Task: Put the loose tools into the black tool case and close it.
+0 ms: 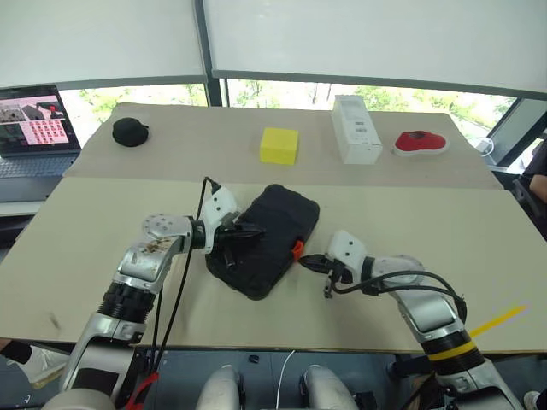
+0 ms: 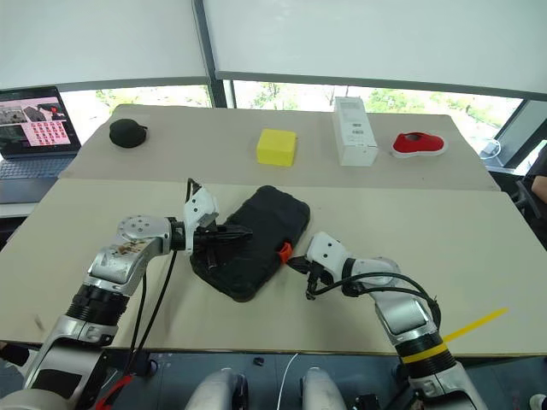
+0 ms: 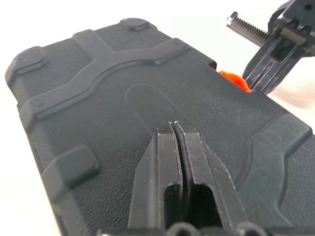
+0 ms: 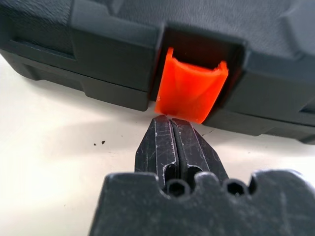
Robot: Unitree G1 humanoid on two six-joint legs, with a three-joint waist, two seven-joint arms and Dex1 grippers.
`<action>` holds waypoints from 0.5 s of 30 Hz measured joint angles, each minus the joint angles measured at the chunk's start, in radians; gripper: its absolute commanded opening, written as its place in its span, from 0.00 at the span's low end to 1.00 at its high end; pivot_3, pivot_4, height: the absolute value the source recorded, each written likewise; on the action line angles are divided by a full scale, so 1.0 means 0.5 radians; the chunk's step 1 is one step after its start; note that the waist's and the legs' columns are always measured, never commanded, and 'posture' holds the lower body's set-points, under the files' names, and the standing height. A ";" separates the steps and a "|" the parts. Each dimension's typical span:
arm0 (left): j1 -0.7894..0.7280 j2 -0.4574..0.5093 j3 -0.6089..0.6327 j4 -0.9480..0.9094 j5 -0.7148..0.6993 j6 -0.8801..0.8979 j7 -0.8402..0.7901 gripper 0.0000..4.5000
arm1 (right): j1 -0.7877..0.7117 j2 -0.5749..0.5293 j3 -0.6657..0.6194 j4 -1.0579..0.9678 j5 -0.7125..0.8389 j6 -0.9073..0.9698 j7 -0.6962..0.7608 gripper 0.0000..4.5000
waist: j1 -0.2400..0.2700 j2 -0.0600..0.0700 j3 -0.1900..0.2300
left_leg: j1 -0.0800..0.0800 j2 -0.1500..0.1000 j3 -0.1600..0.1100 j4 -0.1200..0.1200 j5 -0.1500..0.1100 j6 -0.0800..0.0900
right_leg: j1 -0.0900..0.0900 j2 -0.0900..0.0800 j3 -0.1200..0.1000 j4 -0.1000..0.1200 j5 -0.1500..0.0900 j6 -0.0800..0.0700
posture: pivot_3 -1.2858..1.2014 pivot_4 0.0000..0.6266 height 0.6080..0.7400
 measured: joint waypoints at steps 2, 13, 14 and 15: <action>0.004 0.001 0.000 -0.006 0.000 0.000 -0.001 0.03 | -0.007 0.022 0.011 0.030 -0.014 -0.010 -0.014 0.00 | 0.000 0.000 0.000 | 0.000 0.000 0.000 0.000 0.000 0.000 | 0.000 0.000 0.000 0.000 0.000 0.000 | 0.52 0.24 1.00; 0.019 0.009 0.000 -0.019 -0.004 0.000 -0.005 0.03 | 0.012 -0.124 -0.010 -0.131 0.026 -0.015 0.087 0.00 | -0.005 0.001 0.000 | 0.002 0.000 -0.002 -0.004 0.000 0.000 | 0.001 -0.001 0.001 -0.001 -0.001 0.000 | 0.52 0.24 1.00; 0.020 0.009 0.000 -0.019 -0.004 0.000 -0.005 0.03 | 0.016 -0.137 -0.010 -0.141 0.027 -0.015 0.093 0.00 | -0.004 0.002 0.000 | 0.002 0.000 -0.002 -0.004 0.000 0.000 | 0.001 0.000 0.001 -0.001 -0.001 0.000 | 0.52 0.24 1.00; 0.020 0.009 0.000 -0.019 -0.004 0.000 -0.006 0.03 | 0.021 -0.140 -0.010 -0.142 0.027 -0.014 0.096 0.00 | -0.004 0.002 0.000 | 0.003 0.000 -0.001 -0.005 0.000 0.000 | 0.001 0.000 0.001 -0.001 -0.001 -0.001 | 0.52 0.24 1.00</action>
